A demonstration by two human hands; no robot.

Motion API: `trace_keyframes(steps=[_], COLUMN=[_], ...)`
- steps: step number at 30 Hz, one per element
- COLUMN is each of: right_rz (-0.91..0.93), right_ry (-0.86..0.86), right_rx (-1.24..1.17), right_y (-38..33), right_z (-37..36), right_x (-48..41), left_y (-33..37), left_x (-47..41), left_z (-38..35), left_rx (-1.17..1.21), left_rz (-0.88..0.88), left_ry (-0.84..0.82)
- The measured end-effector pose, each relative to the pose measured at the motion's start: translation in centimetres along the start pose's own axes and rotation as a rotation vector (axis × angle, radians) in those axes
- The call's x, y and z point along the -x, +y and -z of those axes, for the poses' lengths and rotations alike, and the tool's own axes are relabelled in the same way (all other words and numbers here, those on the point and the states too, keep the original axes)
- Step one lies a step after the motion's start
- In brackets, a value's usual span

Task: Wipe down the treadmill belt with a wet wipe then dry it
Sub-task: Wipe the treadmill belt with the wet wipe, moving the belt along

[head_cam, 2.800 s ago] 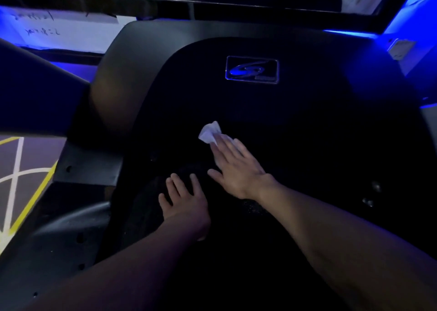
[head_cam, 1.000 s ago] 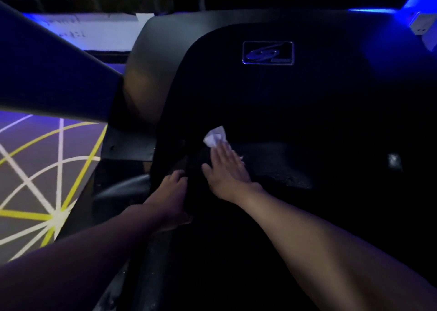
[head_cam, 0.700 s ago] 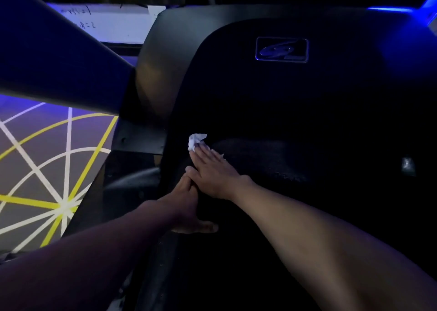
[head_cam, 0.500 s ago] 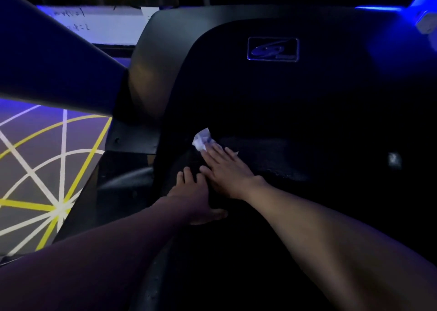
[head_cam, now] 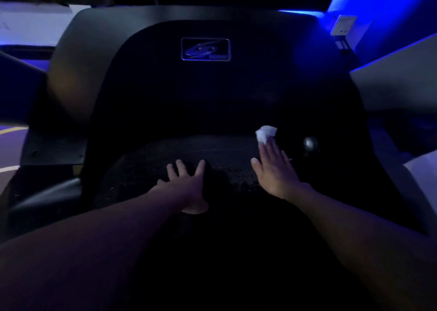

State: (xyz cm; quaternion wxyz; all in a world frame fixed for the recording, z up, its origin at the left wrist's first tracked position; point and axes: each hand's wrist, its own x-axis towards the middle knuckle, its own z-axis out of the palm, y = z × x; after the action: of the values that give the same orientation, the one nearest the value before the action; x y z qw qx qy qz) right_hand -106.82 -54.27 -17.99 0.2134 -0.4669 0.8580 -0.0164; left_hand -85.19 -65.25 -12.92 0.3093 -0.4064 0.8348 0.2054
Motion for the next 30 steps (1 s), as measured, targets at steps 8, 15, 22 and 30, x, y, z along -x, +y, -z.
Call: trace_keyframes(steps=[8,15,22,30], right_rz=[-0.279,-0.027,0.152,0.317], right_ry=[0.102,0.016,0.109,0.011], right_rx=[-0.072,-0.008,0.036,0.155], right_y=[0.4,-0.1,1.0,3.1], right_z=[-1.0,-0.8,0.3,-0.6], right_x=[1.1,2.6,2.1,3.8], left_y=[0.8,-0.2,3.3,7.3], left_x=[0.2,0.5,0.5,-0.5], left_z=[-0.1,-0.4,-0.6,-0.1], left_rx=[-0.060,-0.059,-0.171,-0.156], left_rz=[0.021,-0.012,0.016,-0.047], left_ry=[0.014,0.022,0.023,-0.098])
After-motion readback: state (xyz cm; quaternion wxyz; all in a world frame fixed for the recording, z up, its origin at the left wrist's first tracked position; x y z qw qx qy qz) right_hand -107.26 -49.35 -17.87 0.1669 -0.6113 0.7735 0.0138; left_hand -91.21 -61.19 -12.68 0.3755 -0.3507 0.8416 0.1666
